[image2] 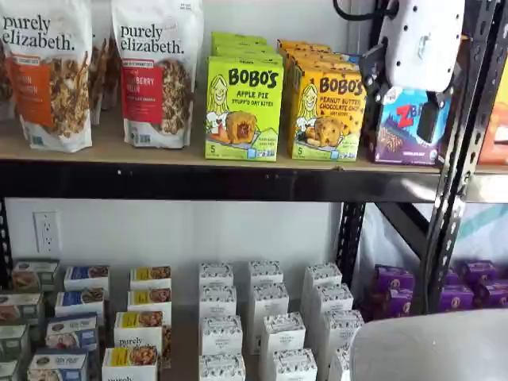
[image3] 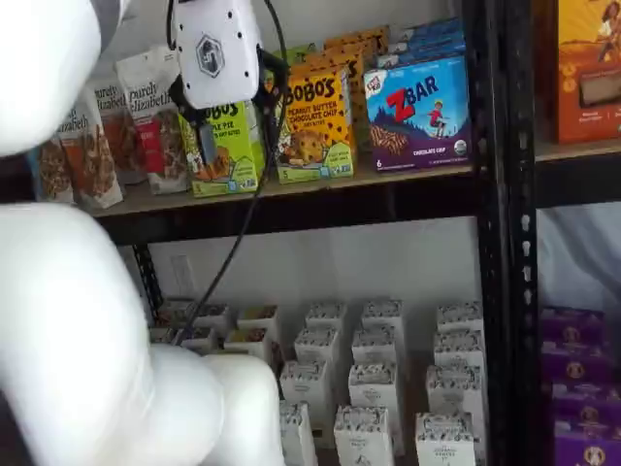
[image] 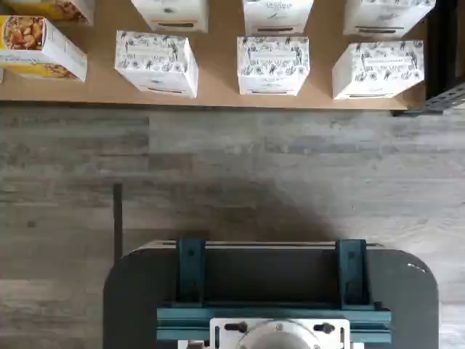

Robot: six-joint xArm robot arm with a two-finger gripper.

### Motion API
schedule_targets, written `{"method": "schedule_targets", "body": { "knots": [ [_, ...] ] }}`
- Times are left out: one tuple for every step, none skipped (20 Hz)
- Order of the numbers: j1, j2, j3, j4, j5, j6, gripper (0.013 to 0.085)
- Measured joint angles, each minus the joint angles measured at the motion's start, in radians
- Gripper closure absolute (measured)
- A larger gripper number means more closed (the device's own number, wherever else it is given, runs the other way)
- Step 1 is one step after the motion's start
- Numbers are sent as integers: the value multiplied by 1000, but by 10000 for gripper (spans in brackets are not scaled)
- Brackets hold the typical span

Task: Pick up the orange box on the top shelf, the fifth box from the left

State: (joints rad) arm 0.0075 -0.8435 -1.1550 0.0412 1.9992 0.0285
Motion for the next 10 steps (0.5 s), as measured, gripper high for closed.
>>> {"method": "schedule_targets", "body": {
  "knots": [
    [2, -13, 12, -3, -22, 1, 130],
    [8, -52, 48, -10, -87, 3, 130],
    [7, -70, 62, -9, -119, 2, 130],
    [8, -74, 67, -10, -131, 3, 130],
    [12, -75, 67, -12, -133, 6, 130],
    [17, -74, 66, -16, -133, 10, 130],
    [23, -73, 65, -20, -131, 14, 130],
    [29, -71, 65, -26, -131, 18, 130],
    [37, -70, 65, -34, -131, 24, 130],
    [46, -68, 65, -43, -132, 30, 130]
  ]
}}
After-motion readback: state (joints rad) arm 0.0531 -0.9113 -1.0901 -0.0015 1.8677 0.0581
